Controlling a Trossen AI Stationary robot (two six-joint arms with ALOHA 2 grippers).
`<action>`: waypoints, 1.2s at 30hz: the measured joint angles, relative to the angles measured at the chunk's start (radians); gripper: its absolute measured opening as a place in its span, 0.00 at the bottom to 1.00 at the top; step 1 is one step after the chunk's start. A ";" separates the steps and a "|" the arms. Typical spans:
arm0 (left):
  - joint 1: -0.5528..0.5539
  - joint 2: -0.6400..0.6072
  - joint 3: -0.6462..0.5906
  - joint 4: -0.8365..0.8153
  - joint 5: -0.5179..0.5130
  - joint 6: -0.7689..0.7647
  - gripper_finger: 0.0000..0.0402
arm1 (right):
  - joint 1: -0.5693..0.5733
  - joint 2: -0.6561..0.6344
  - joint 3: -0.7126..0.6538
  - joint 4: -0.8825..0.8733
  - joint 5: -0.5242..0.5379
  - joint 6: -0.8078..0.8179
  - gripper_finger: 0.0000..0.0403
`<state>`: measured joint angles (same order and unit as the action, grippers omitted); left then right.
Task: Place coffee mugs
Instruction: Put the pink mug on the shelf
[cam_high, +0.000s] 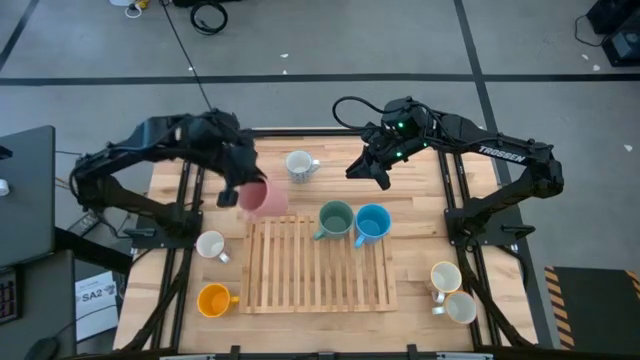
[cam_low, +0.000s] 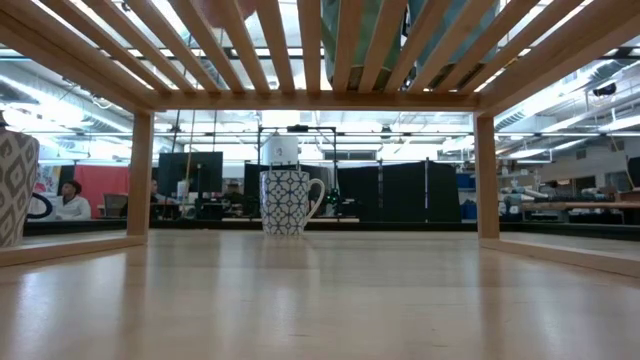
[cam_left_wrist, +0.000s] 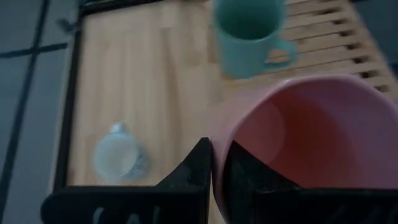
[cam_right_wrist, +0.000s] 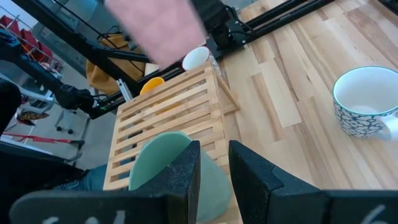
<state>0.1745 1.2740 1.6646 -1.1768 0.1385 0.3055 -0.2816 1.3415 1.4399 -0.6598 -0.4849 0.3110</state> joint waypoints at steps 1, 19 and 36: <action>-0.021 0.007 -0.001 0.002 -0.001 0.000 0.07 | 0.000 0.000 0.000 0.000 0.003 0.000 0.22; -0.173 0.264 -0.002 0.032 -0.004 0.074 0.07 | 0.001 -0.001 0.000 -0.019 0.030 0.000 0.22; -0.171 0.291 -0.002 0.075 -0.007 0.074 0.07 | 0.001 -0.001 0.000 -0.020 0.044 0.000 0.22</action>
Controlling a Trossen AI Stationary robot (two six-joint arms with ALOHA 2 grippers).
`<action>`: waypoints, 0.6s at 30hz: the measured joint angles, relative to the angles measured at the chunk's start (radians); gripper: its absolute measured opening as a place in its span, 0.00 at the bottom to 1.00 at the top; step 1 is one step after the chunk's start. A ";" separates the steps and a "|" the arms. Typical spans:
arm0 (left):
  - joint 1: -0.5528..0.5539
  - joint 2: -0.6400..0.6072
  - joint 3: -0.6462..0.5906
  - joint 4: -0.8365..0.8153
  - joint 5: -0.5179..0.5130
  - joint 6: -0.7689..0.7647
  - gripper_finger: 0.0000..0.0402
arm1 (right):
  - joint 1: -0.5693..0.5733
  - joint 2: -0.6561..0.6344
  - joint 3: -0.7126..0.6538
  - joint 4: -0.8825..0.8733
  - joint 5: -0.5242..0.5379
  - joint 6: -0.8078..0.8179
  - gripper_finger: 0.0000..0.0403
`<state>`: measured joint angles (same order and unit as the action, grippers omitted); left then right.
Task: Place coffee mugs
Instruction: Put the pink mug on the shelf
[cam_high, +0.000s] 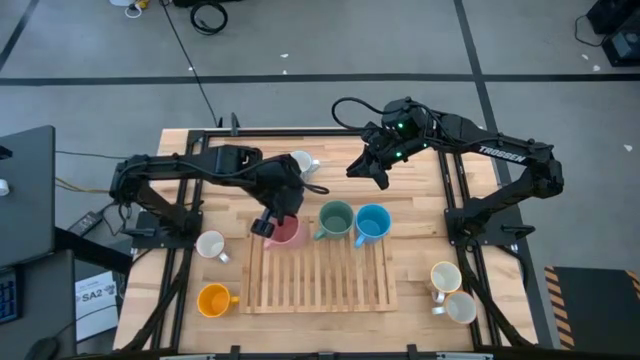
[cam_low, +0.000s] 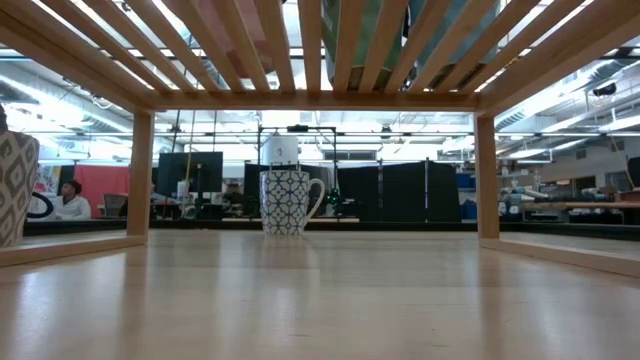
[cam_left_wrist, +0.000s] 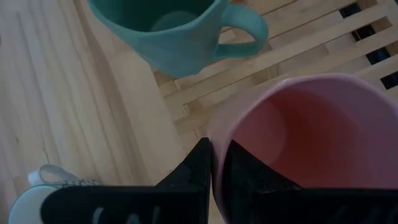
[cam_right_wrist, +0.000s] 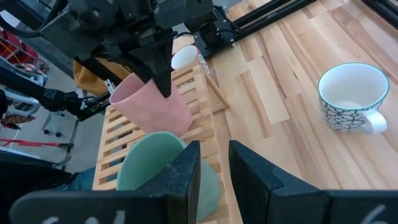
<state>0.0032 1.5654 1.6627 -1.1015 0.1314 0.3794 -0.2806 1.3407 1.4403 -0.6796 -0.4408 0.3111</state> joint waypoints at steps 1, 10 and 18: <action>0.000 0.000 0.000 0.008 -0.002 0.000 0.07 | 0.000 0.000 0.000 0.000 0.000 0.000 0.22; 0.000 0.008 0.000 0.041 -0.008 0.001 0.07 | 0.000 0.000 0.000 -0.002 0.001 0.000 0.22; 0.000 0.021 0.001 0.039 -0.001 0.000 0.08 | 0.000 0.000 0.000 -0.003 0.001 0.000 0.22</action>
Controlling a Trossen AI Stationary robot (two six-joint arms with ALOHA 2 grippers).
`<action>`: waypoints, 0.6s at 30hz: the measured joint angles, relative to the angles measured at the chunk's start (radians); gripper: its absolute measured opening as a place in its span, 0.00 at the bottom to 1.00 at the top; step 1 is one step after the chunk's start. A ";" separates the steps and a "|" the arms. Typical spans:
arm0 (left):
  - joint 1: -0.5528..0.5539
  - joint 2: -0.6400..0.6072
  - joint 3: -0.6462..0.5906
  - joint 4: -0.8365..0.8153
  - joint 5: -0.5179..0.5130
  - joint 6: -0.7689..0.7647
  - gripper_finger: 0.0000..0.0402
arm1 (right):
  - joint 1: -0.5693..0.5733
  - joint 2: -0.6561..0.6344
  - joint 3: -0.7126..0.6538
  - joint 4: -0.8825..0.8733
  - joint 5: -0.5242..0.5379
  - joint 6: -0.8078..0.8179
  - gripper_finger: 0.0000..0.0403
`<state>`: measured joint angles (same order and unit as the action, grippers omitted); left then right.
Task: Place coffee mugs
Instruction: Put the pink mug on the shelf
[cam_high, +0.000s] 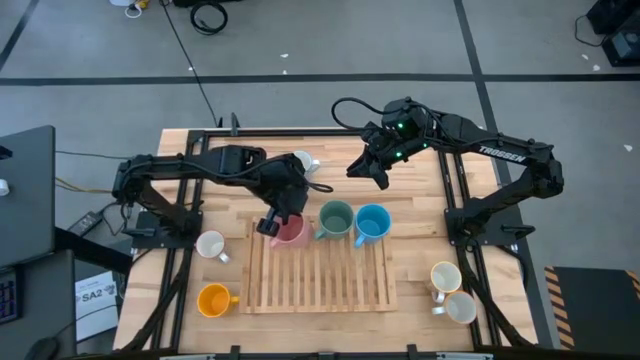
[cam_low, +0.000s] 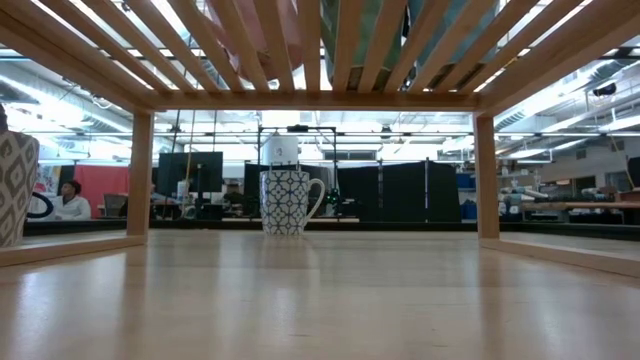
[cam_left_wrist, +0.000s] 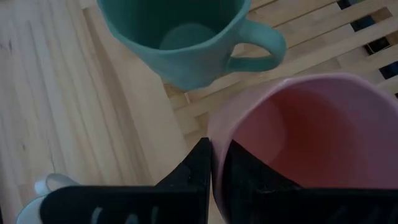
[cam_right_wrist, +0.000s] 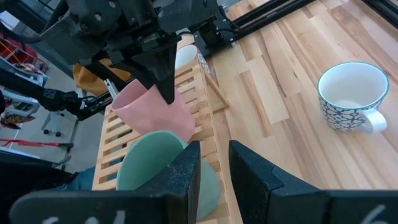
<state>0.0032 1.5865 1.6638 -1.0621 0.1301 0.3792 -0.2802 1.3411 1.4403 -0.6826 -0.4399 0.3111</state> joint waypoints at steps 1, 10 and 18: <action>0.000 0.003 0.000 0.001 -0.001 0.001 0.09 | 0.000 0.000 0.000 0.000 0.000 0.000 0.22; -0.001 0.006 0.000 -0.004 -0.006 0.000 0.13 | 0.000 0.000 0.000 -0.002 0.000 0.000 0.22; -0.001 0.006 -0.001 0.000 -0.005 0.002 0.13 | 0.000 0.000 0.000 -0.002 0.000 0.000 0.22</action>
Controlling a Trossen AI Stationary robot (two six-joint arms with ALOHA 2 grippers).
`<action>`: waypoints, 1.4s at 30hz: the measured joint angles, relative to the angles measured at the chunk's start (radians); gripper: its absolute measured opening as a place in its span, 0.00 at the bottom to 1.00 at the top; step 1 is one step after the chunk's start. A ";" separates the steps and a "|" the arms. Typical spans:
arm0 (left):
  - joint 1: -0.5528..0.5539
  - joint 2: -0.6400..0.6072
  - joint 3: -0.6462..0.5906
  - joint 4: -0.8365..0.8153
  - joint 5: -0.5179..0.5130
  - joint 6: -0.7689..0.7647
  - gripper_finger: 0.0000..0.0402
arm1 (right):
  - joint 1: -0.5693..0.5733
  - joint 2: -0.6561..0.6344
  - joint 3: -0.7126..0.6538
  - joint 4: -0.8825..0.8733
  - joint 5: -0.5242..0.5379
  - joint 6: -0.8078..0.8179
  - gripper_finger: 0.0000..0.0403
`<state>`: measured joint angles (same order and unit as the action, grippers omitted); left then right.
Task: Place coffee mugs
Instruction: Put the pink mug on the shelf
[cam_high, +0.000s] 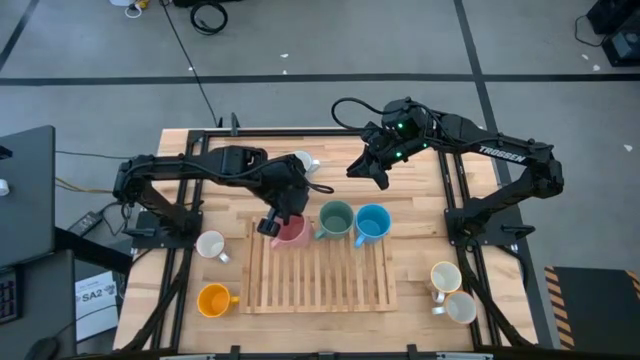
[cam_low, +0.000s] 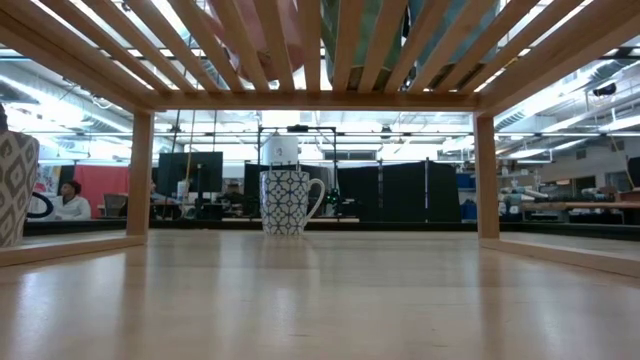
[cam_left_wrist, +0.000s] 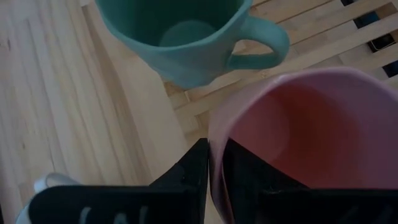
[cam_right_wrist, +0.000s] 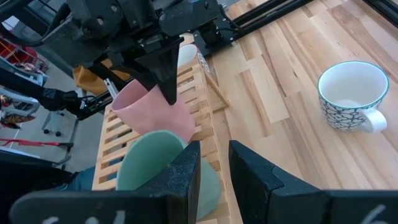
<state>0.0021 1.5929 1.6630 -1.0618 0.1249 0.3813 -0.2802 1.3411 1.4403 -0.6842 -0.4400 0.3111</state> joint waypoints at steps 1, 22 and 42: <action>0.000 0.000 0.000 0.001 0.000 0.000 0.14 | 0.000 0.000 0.000 0.000 0.000 0.000 0.22; 0.000 0.000 0.000 0.005 0.000 -0.001 0.37 | 0.000 0.000 0.000 0.000 0.000 0.000 0.22; 0.000 0.000 0.000 0.004 0.000 -0.003 0.42 | 0.000 0.000 0.000 0.000 0.000 0.000 0.22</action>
<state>0.0021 1.5932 1.6627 -1.0576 0.1253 0.3782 -0.2802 1.3412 1.4403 -0.6842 -0.4400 0.3115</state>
